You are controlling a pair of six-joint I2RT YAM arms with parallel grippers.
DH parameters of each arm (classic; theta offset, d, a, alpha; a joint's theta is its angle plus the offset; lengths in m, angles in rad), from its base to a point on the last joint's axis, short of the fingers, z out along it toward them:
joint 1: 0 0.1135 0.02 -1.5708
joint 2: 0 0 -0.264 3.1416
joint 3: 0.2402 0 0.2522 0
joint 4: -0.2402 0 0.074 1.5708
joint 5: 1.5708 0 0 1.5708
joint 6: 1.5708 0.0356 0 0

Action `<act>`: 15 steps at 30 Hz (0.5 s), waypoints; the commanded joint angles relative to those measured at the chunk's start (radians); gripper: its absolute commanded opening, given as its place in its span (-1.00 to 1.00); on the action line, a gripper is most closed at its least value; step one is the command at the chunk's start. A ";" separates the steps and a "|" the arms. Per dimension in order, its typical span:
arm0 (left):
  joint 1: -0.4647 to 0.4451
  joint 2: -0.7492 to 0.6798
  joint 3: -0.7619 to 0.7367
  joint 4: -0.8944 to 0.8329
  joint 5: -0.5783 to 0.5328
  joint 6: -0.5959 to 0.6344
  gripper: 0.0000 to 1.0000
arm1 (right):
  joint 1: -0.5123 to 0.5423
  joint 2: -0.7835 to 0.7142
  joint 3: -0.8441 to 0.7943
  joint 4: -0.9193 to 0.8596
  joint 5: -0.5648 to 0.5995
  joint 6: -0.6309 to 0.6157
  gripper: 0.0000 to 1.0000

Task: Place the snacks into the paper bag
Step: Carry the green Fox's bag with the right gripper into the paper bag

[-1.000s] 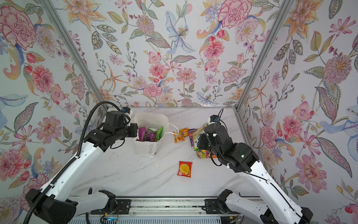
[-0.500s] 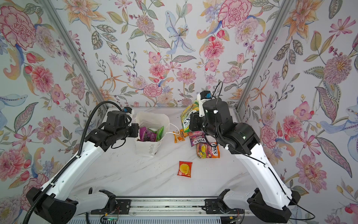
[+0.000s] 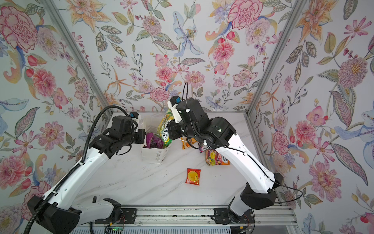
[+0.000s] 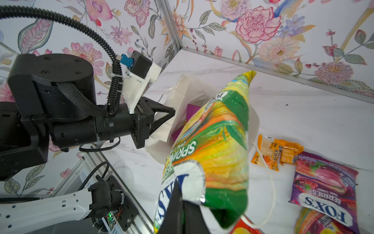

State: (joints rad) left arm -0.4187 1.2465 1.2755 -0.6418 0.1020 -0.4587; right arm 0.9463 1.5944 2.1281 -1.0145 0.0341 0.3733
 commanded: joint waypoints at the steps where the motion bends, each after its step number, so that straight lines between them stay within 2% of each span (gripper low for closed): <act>1: -0.012 -0.033 0.041 0.084 0.028 0.029 -1.00 | 0.009 0.024 0.045 -0.002 -0.054 -0.006 -1.00; 15: -0.025 -0.041 0.032 0.097 0.043 0.029 -1.00 | 0.000 0.209 0.157 -0.008 -0.206 -0.007 -1.00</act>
State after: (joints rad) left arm -0.4324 1.2457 1.2755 -0.6262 0.1272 -0.4519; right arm 0.9485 1.7817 2.2345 -1.0367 -0.1200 0.3737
